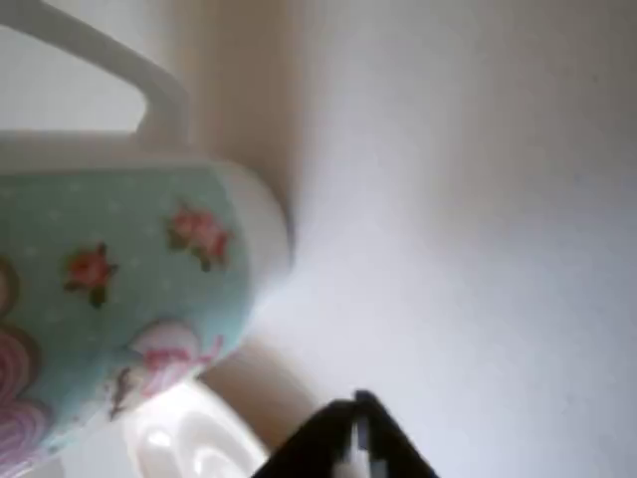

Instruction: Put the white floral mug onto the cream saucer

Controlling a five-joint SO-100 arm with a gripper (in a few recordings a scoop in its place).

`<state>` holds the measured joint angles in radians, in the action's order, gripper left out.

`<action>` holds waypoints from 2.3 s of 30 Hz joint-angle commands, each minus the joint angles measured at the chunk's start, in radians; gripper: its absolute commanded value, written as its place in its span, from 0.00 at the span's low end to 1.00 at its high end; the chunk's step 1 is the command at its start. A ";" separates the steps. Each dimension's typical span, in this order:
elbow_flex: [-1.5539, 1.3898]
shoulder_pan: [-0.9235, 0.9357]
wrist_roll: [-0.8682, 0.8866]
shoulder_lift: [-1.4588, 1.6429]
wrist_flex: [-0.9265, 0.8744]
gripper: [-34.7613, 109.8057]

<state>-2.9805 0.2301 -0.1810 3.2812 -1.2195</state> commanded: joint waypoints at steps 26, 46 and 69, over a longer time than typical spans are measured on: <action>0.500 0.115 -0.196 -0.167 -0.161 0.29; 0.985 0.038 -0.155 -1.220 -0.127 0.32; 0.854 0.054 -0.161 -1.606 0.227 0.29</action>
<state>-2.1062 0.2792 -0.3283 1.7518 -1.0063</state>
